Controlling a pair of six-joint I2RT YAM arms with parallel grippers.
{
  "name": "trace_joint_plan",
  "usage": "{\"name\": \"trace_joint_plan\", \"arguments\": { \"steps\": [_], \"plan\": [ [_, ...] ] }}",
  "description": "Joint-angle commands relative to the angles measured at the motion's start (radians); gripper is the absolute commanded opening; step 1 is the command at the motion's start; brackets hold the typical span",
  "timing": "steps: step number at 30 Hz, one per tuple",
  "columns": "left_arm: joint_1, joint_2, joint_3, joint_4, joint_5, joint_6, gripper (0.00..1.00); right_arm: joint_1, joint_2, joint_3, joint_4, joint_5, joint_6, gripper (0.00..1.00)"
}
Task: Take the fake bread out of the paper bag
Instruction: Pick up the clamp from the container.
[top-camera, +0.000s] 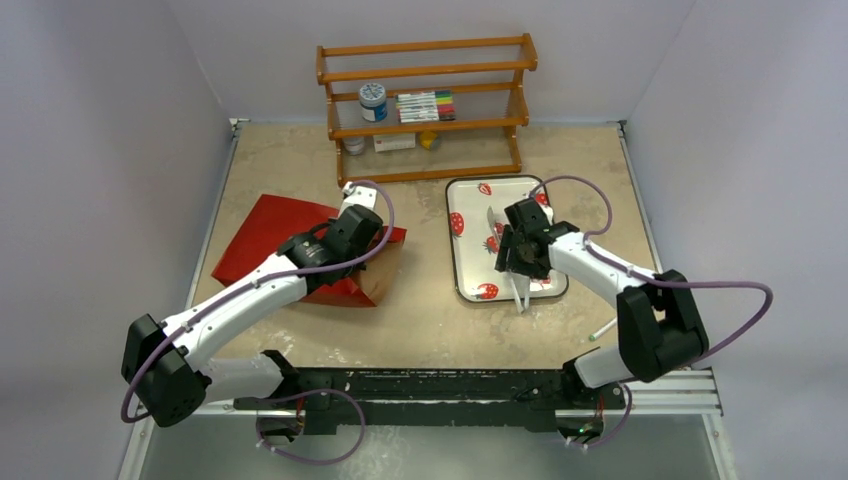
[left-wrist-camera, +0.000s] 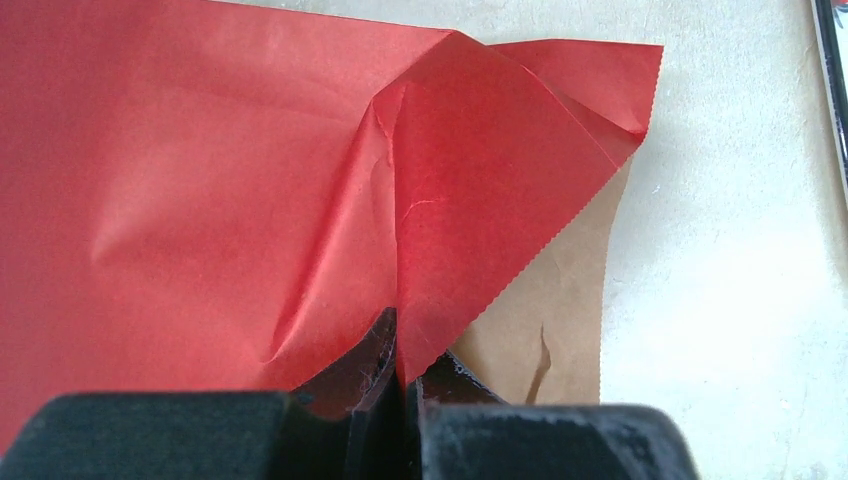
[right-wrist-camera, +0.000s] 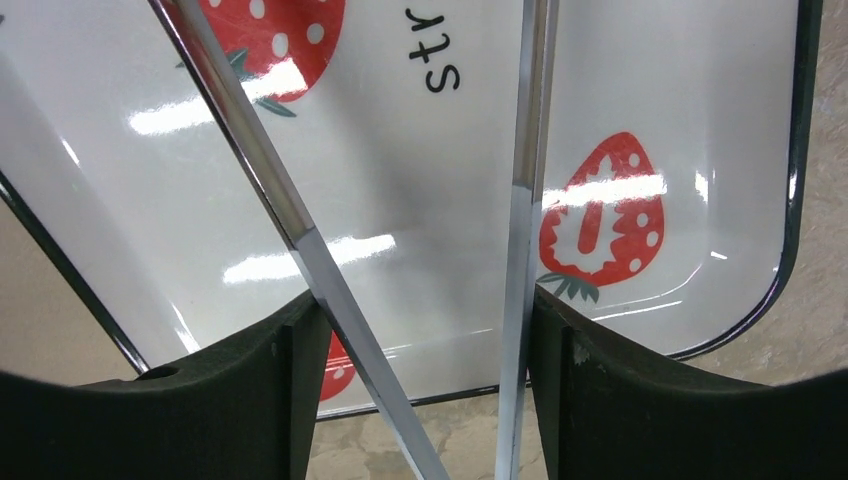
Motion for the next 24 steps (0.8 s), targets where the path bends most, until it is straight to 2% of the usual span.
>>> {"name": "trace_joint_plan", "arguments": {
  "steps": [1,10,19,24],
  "plan": [
    [-0.025,-0.013,0.018,-0.052,-0.050,-0.119,0.00,0.003,-0.079,-0.018,0.014,-0.031,-0.022,0.66],
    [-0.058,0.015,0.025,-0.122,-0.105,-0.216,0.00,0.044,-0.154,-0.005,-0.015,-0.084,-0.019,0.62],
    [-0.062,0.039,0.038,-0.168,-0.115,-0.239,0.00,0.216,-0.209,0.015,-0.068,-0.081,0.061,0.61],
    [-0.063,0.068,0.053,-0.181,-0.117,-0.238,0.00,0.255,-0.257,-0.010,-0.080,-0.090,0.089,0.59]
  ]
}}
